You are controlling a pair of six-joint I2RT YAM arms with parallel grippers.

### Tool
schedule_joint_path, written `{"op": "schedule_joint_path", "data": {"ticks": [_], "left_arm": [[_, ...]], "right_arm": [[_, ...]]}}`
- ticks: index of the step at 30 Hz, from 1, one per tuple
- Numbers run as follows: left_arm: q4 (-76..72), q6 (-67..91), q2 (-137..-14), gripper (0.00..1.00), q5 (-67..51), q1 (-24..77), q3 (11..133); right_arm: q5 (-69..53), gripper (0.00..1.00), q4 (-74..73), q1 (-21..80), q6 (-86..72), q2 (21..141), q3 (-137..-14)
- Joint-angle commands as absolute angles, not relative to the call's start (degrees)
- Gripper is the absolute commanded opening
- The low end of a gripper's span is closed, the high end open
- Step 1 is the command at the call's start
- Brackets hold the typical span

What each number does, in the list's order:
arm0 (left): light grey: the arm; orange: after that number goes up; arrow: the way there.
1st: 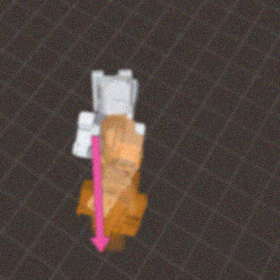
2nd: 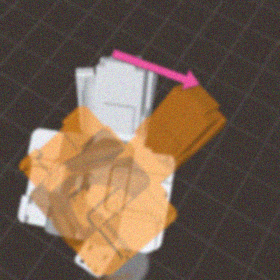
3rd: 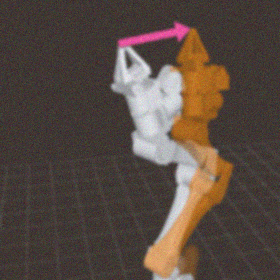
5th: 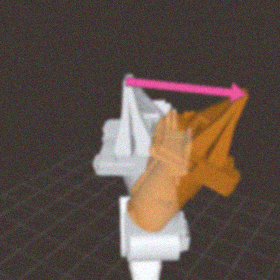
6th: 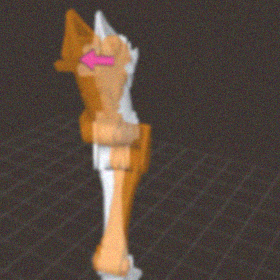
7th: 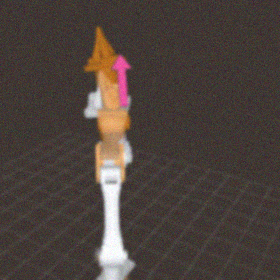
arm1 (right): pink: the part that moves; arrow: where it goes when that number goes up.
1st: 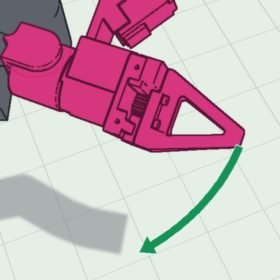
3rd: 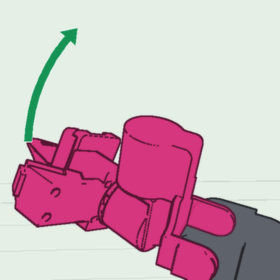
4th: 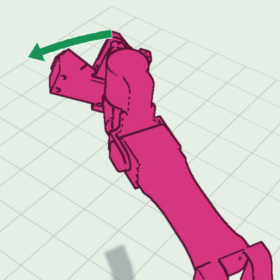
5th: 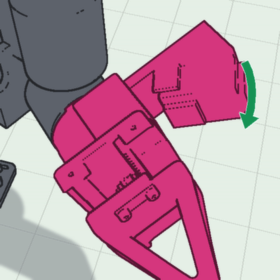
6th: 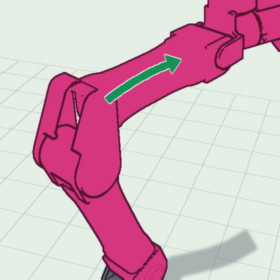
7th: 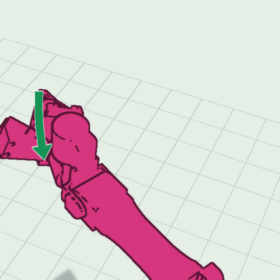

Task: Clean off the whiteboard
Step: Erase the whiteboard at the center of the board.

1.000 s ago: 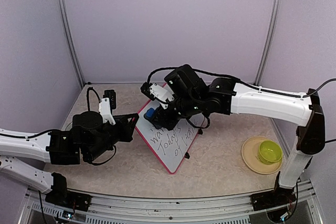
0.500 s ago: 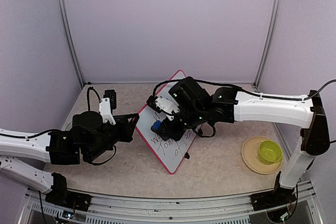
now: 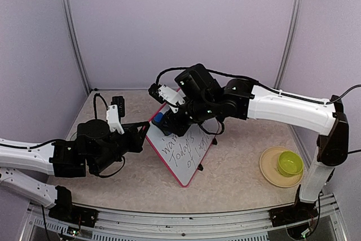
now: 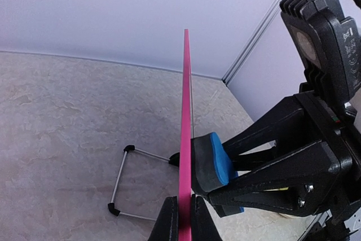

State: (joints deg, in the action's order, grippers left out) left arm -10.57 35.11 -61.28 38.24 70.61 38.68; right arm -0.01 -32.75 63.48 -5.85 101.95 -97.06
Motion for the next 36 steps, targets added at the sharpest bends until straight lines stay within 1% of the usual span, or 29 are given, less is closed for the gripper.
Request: {"op": "schedule_joint_path", "data": {"ticks": [1, 14, 21, 24, 36], "left_arm": [[-13.7, 34.0, -60.4, 0.00, 36.9, 71.9, 40.5], [-14.0, 33.5, -60.2, 0.00, 37.4, 71.9, 40.5], [-14.0, 33.6, -60.0, 0.00, 37.4, 71.9, 40.5], [-14.0, 33.8, -60.2, 0.00, 37.4, 71.9, 40.4], [-13.8, 34.6, -60.7, 0.00, 37.4, 71.9, 40.4]], "right_arm": [[-0.8, 0.00, -30.9, 63.7, -5.4, 104.0, -98.3], [-3.7, 0.00, -27.2, 64.5, -8.8, 98.0, -80.8], [-4.3, 0.00, -26.6, 65.2, -9.0, 96.0, -76.8], [-4.4, 0.00, -26.4, 65.5, -8.5, 96.3, -78.4], [-3.7, 0.00, -29.7, 67.6, -4.8, 101.7, -94.2]]}}
